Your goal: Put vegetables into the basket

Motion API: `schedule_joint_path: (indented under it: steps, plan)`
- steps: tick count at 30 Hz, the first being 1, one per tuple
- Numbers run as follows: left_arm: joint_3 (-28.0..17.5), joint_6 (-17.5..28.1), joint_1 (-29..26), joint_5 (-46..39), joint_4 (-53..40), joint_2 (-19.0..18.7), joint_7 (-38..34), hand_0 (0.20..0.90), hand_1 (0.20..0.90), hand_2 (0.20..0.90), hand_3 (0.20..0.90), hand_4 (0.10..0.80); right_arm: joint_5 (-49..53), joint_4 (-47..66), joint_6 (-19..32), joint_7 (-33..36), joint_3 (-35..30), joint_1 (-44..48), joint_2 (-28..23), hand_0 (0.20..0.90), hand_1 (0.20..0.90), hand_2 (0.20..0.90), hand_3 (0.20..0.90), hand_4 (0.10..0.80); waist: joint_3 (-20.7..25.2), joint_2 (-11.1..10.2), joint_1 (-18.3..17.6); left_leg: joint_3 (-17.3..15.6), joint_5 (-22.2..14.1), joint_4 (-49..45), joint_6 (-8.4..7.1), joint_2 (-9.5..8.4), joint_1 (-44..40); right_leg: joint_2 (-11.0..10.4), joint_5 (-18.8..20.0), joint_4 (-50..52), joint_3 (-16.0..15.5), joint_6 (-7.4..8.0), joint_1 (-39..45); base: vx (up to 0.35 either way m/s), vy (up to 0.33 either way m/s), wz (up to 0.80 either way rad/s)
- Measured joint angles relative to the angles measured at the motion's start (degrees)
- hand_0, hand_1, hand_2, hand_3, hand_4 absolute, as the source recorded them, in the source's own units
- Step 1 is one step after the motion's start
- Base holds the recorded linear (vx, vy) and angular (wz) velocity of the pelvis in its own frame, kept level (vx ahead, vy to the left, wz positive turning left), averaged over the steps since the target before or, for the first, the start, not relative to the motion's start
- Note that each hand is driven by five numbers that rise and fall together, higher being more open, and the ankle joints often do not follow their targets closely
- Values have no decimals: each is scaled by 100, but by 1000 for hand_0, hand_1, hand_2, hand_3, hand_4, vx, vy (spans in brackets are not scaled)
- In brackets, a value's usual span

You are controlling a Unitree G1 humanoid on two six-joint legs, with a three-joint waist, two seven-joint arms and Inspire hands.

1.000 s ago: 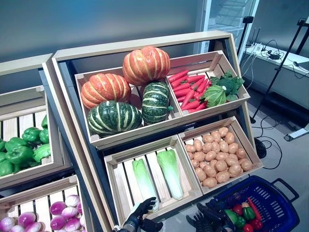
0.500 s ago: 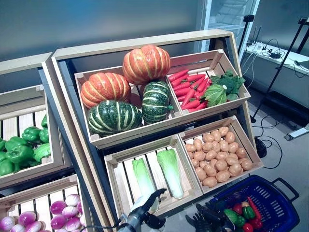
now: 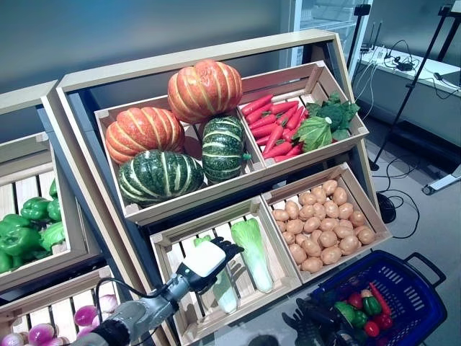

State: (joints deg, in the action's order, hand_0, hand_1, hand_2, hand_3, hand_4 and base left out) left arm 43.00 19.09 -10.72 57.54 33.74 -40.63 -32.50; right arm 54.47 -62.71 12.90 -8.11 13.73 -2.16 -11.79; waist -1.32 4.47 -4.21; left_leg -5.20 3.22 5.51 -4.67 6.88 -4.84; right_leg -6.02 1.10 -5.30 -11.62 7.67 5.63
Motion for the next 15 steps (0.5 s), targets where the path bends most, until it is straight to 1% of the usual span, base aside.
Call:
schedule_joint_path:
  steps: [1,5,6,7,10,13,15]
  plan:
    - [137,-55,-86,63,-19,-88,83,900,900,900,900,800,1,-3,0,1,-1,-1,-27,900,900,900,900,800,0,0,3,0,0,0,0,1,1,1,0,0,0,0,0,24,-44,0]
    - [361,-133,-179,294,-45,-305,535,900,900,900,900,800,2,-5,2,1,-139,2,-124,900,900,900,900,800,3,4,-77,0,0,-1,0,2,5,2,0,17,-1,0,-2,13,-38,0]
    - [564,-145,-255,398,-34,-364,753,900,900,900,900,800,9,-5,11,13,-225,7,-160,900,900,900,900,800,3,4,-95,0,1,-2,-1,0,7,1,0,20,0,-1,-4,-33,-21,0]
    - [605,-146,-269,436,-30,-368,815,900,900,900,900,800,14,-5,12,18,-226,12,-181,900,900,900,900,800,2,3,-94,0,1,-26,-1,0,8,2,0,23,0,-1,-7,-83,-21,-2]
    - [936,-183,-423,593,35,-365,1011,900,900,900,900,800,57,4,12,41,-224,120,-319,900,900,900,900,800,-35,-5,-103,-7,5,-163,-5,5,189,-4,-12,173,33,-13,-214,-130,1,-2]
    - [1287,-194,-1096,706,268,-386,1041,900,900,900,900,800,238,3,12,62,-230,573,-458,900,900,900,900,800,-485,-62,-104,-26,-19,-608,25,10,597,-63,-230,876,52,-51,-695,-161,16,9]
    - [1319,-197,-1429,783,525,-409,968,900,900,900,900,800,309,6,12,61,-290,861,-495,900,900,900,900,800,-716,-144,-99,-62,-96,-966,32,16,852,-108,-490,1515,178,-84,-1107,-161,-12,-1]
